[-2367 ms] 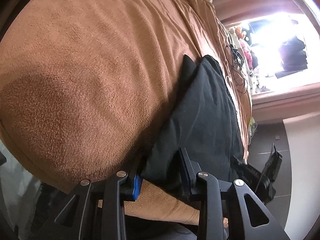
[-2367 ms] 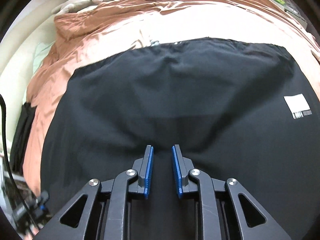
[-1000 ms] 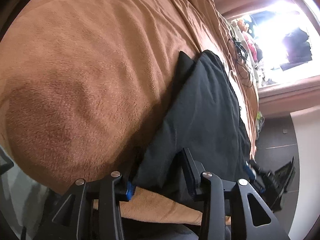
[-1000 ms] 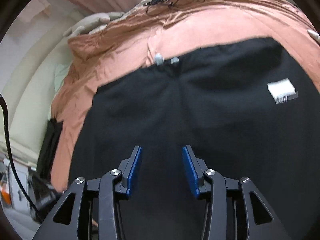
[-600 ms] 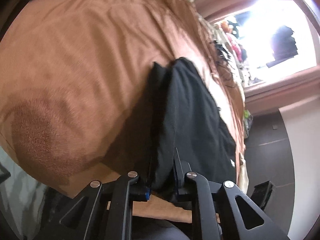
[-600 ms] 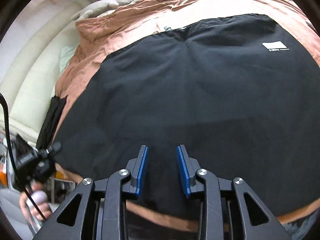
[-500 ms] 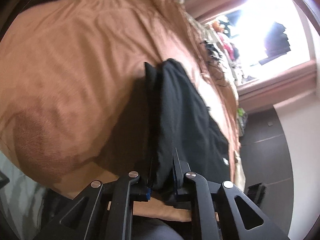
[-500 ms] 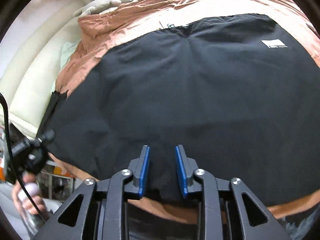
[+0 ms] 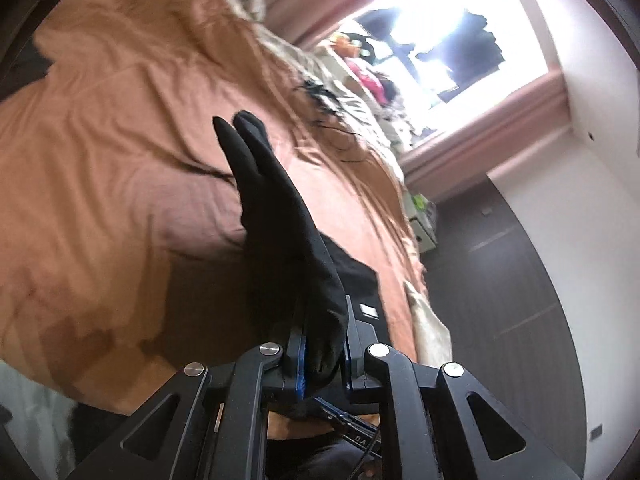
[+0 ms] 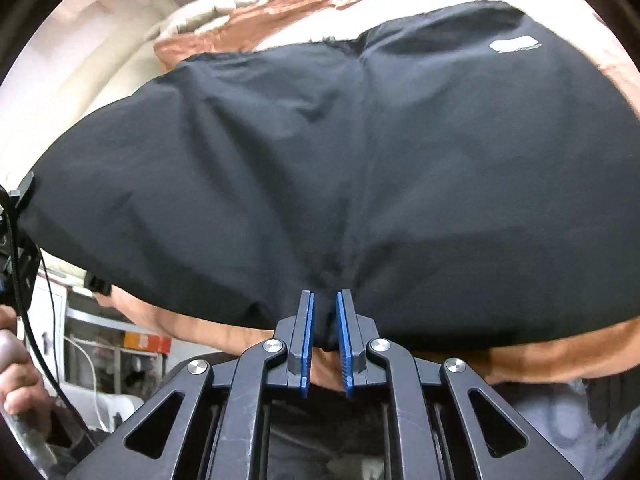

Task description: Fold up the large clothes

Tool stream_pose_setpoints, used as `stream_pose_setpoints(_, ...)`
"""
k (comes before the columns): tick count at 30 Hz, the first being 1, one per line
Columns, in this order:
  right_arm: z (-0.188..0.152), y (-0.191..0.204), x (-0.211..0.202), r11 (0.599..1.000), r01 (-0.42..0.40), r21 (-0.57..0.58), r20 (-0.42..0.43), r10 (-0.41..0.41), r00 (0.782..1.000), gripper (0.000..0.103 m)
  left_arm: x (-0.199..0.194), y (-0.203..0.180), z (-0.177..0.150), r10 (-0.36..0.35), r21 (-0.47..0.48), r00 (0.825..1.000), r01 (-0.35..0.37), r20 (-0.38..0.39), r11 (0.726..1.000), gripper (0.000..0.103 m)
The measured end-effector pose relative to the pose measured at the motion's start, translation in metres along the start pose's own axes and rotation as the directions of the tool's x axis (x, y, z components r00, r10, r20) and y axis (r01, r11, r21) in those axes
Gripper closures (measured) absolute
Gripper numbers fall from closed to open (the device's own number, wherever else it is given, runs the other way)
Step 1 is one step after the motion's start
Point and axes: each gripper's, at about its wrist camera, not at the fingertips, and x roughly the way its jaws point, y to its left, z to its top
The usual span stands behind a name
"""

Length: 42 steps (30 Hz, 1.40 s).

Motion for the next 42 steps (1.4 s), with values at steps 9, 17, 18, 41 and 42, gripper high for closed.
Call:
stream_pose_setpoints(9, 0.001, -0.049, -0.084, 0.995, -0.049, 0.092, 0.172, 0.032, 0.985, 0.09, 0.032, -0.07, -0.008, -0.05, 0.118, 0.998, 0.055, -0.049, 0.991, 0.09)
stream_pose_setpoints(17, -0.008, -0.095, -0.142, 0.984, -0.068, 0.166, 0.281, 0.019, 0.959, 0.09, 0.084, -0.128, -0.023, -0.067, 0.207, 0.989, 0.094, -0.133, 0.974, 0.09)
stream_pose_setpoints(18, -0.01, -0.102, -0.147, 0.982, -0.069, 0.178, 0.29, 0.014, 0.957, 0.09, 0.09, -0.133, -0.025, -0.068, 0.215, 0.987, 0.098, -0.145, 0.972, 0.09)
stream_pose_setpoints(41, -0.013, -0.181, -0.167, 0.944, -0.139, 0.299, 0.331, 0.034, 0.943, 0.024, 0.197, -0.136, -0.061, 0.1, 0.268, 0.95, -0.018, -0.295, 0.963, 0.048)
stream_pose_setpoints(42, -0.009, -0.179, -0.165, 0.943, -0.152, 0.296, 0.335, 0.046, 0.941, 0.024, 0.192, -0.124, -0.056, 0.127, 0.264, 0.952, -0.051, -0.278, 0.963, 0.048)
